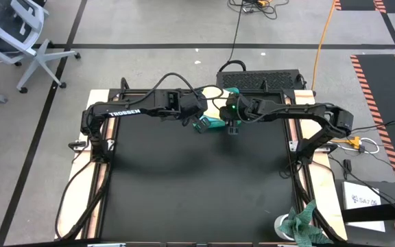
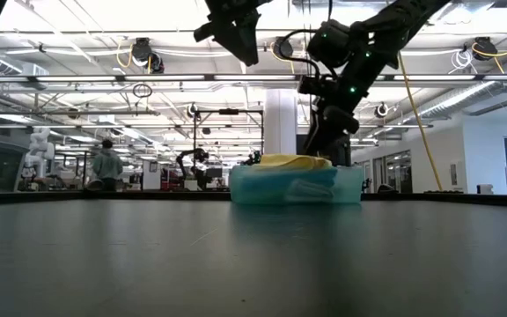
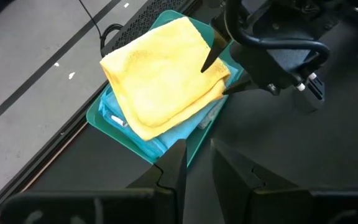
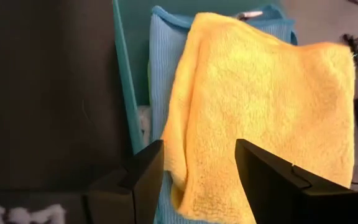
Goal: Fold microfiber towels
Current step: Put the yellow microfiber towel into the blue bin
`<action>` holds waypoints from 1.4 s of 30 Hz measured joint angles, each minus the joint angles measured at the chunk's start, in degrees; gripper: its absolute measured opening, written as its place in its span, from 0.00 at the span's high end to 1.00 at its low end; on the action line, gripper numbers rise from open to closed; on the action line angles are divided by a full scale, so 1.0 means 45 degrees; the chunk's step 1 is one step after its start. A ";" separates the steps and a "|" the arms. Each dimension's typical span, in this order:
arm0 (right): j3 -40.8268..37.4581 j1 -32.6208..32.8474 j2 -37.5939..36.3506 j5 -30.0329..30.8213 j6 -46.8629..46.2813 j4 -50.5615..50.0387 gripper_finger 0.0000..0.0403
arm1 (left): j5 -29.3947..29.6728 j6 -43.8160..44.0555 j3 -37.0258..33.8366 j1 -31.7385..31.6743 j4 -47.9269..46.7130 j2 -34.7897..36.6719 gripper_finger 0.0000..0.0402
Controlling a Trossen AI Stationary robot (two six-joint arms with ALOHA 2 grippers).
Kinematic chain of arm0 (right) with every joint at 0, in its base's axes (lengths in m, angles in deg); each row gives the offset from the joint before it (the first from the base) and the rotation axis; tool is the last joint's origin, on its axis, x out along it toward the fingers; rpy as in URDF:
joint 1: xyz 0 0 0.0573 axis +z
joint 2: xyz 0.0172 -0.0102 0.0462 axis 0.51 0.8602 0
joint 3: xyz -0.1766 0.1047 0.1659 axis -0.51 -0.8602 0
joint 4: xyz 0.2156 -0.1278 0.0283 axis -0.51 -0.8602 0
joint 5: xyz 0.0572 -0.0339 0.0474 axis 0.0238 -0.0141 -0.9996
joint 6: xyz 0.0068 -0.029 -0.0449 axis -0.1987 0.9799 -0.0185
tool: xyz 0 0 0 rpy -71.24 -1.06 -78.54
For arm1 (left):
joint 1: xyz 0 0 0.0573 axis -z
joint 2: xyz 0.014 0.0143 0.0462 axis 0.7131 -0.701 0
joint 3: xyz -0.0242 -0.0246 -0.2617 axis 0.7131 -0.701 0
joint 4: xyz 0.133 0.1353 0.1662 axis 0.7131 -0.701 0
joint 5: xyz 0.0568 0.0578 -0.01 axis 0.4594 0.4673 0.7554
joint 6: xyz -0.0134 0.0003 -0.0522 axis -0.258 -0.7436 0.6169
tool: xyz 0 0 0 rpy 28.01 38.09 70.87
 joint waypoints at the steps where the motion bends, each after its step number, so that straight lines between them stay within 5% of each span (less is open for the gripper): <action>1: 0.0000 -0.0024 0.0000 -0.0173 -0.0092 -0.0042 0.52 | 0.0000 0.0000 0.0000 -0.0043 0.0000 0.0000 0.81; 42: -0.0962 -0.0590 0.0015 -0.0537 -0.1987 0.1522 0.52 | 0.0000 -0.0078 -0.0002 -0.0146 -0.0058 0.0000 0.81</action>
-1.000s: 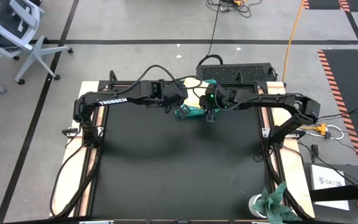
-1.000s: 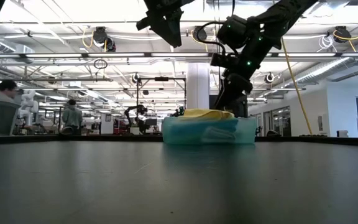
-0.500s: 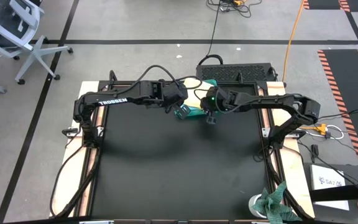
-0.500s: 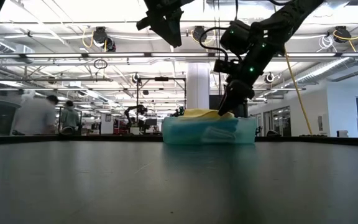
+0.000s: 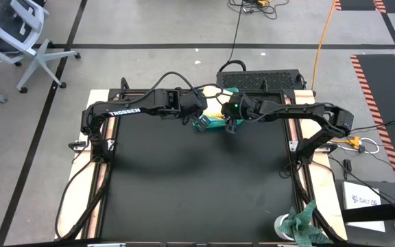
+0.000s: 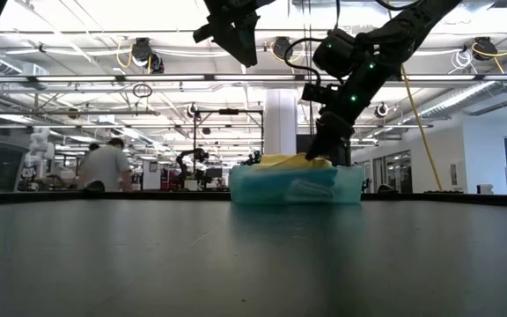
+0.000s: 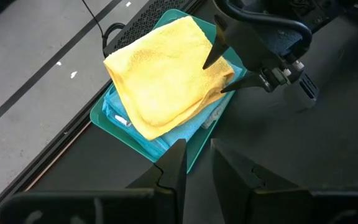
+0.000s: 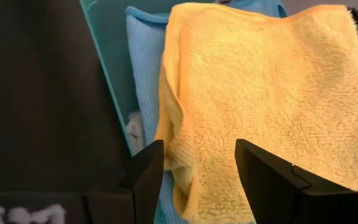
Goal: Fold microfiber towels
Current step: Put the yellow microfiber towel into the blue bin
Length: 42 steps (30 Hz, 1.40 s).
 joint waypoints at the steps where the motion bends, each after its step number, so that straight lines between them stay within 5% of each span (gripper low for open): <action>1: 0.0000 0.0000 0.0000 -0.0004 0.0004 -0.0057 0.52 | 0.0000 0.0000 0.0002 0.0000 0.0000 0.0000 0.81; 26: -0.1010 0.0000 0.0000 -0.0005 -0.0725 0.1465 0.54 | 0.0000 0.0024 0.0002 0.0000 -0.0005 0.0000 0.81; 42: -0.1010 0.0000 0.0000 -0.0063 -0.0549 0.1196 0.98 | -0.0002 -0.0015 0.0002 0.0000 -0.0005 0.0000 0.81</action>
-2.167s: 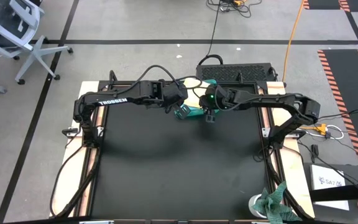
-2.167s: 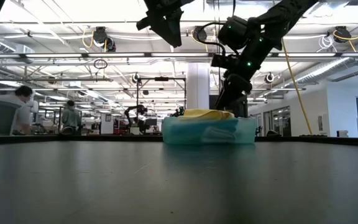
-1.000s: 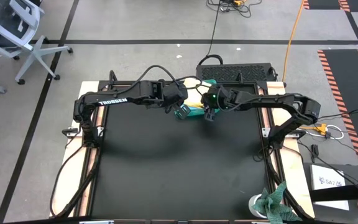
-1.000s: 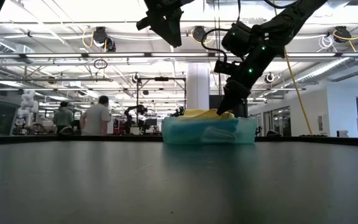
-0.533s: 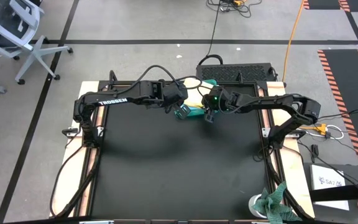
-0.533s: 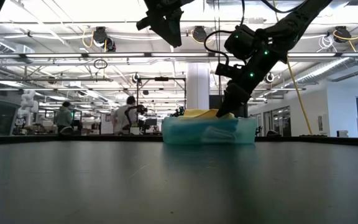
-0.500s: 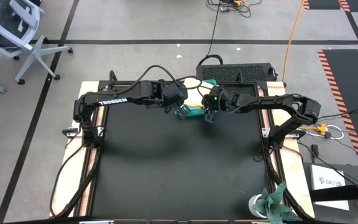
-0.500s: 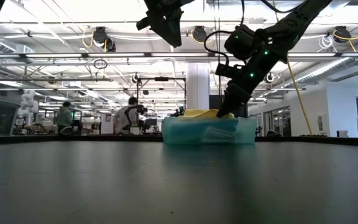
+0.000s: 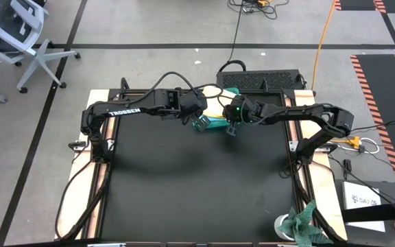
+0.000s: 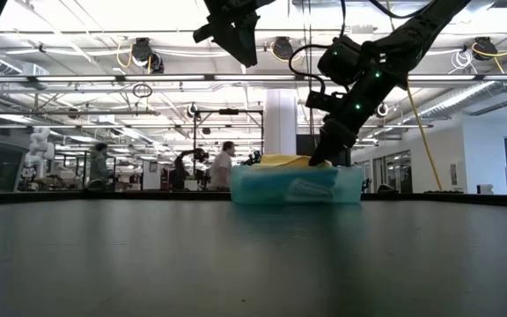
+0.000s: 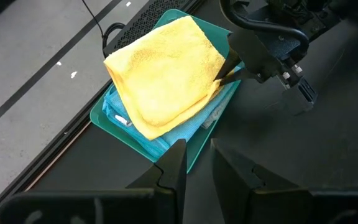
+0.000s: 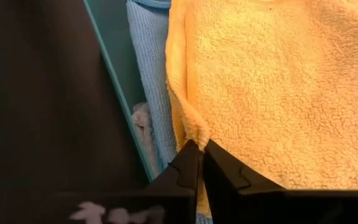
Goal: Fold microfiber towels
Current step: Put the yellow microfiber towel into the blue bin
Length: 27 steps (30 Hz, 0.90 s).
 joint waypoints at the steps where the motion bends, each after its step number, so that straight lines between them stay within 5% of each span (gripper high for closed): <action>1: 0.0000 0.0000 0.0000 0.0000 0.0015 -0.0039 0.98 | 0.0001 0.0000 0.0000 0.0000 0.0000 0.0000 0.81; 27: -0.0506 0.0015 -0.2822 0.0000 0.1497 -0.1933 0.99 | -0.0003 -0.0015 0.0000 0.0000 0.0005 -0.0004 0.81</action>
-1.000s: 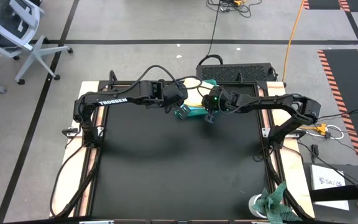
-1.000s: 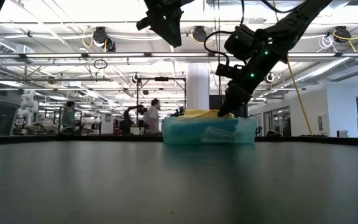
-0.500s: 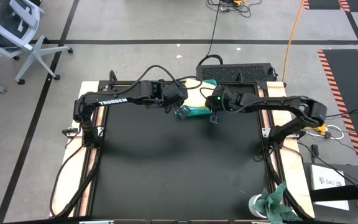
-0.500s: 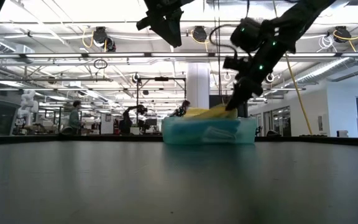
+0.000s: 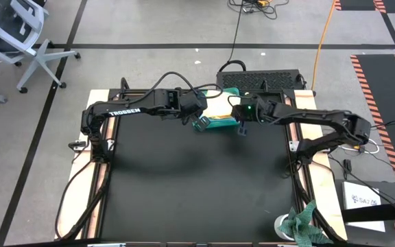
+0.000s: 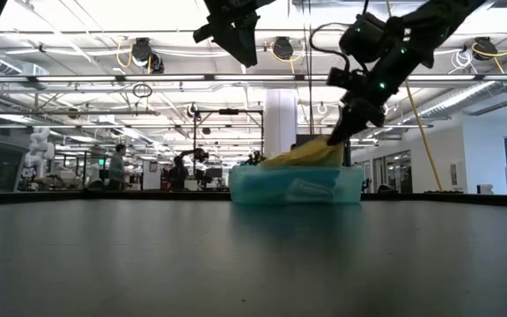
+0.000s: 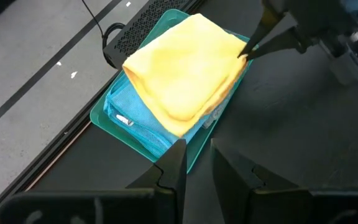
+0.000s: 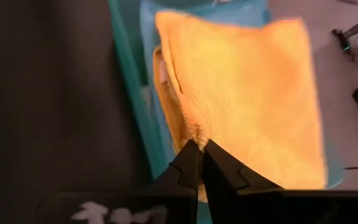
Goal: Fold microfiber towels
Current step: Put the yellow microfiber towel into the blue bin
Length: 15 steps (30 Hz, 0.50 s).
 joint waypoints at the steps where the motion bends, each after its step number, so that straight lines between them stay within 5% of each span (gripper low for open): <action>1: -0.0184 0.0000 0.0000 -0.0002 0.0049 0.0035 0.99 | 0.0000 0.0002 0.0000 0.0005 -0.0002 0.0001 0.81; 15: -0.1150 0.0010 0.0010 -0.0019 0.0066 0.1320 0.90 | 0.0000 0.0077 0.0000 0.0000 0.0000 -0.0001 0.81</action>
